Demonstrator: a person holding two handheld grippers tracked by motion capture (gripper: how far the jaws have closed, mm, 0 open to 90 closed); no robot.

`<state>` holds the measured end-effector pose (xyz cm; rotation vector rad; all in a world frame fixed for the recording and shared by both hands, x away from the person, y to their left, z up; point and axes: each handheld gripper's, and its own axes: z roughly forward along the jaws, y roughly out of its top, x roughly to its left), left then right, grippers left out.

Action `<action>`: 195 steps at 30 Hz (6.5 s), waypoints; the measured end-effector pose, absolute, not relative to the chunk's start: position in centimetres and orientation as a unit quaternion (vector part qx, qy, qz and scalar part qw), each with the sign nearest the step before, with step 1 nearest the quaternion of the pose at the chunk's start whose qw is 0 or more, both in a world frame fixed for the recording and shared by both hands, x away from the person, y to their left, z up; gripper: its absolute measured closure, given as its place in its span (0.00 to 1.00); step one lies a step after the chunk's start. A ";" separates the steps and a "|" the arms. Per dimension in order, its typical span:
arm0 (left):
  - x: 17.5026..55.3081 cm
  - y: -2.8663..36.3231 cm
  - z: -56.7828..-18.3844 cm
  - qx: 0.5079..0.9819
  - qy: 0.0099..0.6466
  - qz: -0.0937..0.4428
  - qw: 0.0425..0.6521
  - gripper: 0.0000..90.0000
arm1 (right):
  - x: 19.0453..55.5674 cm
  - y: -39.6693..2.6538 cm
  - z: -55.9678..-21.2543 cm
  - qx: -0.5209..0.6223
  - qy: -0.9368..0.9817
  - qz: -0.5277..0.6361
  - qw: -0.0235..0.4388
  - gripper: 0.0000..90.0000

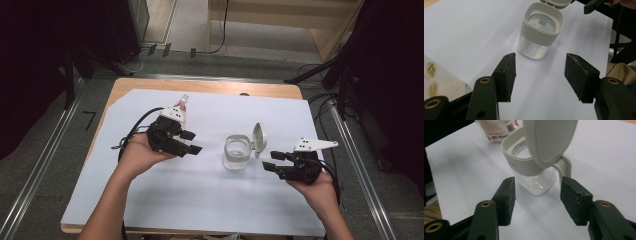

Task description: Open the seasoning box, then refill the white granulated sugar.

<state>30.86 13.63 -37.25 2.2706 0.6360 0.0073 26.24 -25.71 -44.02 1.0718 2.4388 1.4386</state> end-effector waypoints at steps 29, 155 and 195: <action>27.9 19.4 -31.9 0.868 0.280 0.030 0.408 0.49 | 24.2 -19.7 -43.5 0.278 0.842 0.462 0.011 0.58; 30.5 15.1 -29.3 0.873 0.293 -0.076 0.382 1.00 | 27.0 -4.4 -49.9 0.232 0.834 0.493 0.086 0.57; 31.0 11.1 -32.9 0.912 0.249 -0.058 0.320 0.86 | 24.6 -5.4 -48.0 0.230 0.802 0.551 0.025 0.62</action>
